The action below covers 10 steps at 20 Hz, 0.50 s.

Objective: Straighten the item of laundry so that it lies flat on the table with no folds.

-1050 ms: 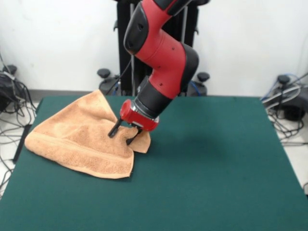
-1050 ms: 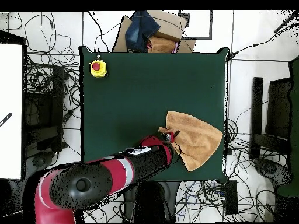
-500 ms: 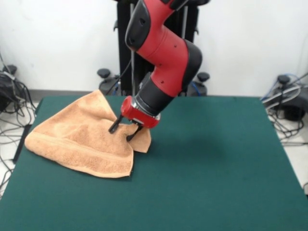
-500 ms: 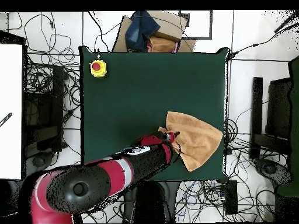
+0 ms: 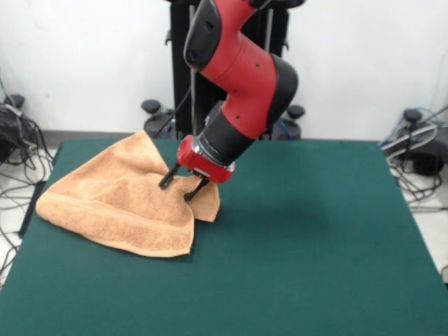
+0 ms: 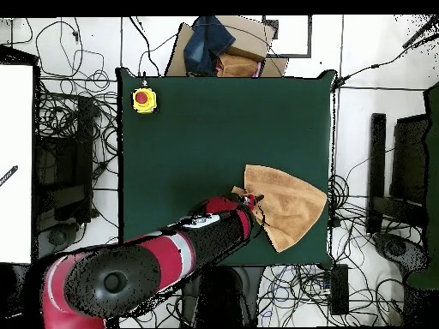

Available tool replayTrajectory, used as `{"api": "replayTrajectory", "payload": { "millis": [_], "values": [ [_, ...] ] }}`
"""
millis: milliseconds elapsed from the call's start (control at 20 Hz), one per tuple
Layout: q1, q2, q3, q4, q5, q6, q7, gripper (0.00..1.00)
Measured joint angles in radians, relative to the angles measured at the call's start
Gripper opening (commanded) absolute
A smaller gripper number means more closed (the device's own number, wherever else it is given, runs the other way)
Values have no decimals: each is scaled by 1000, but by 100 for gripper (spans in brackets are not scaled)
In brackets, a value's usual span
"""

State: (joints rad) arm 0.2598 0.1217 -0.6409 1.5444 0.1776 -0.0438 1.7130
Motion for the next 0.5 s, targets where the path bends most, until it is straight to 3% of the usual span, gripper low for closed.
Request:
{"api": "replayTrajectory", "payload": {
  "millis": [500],
  "values": [
    [50,51,-44,0,21,-101,0,100]
  ]
}}
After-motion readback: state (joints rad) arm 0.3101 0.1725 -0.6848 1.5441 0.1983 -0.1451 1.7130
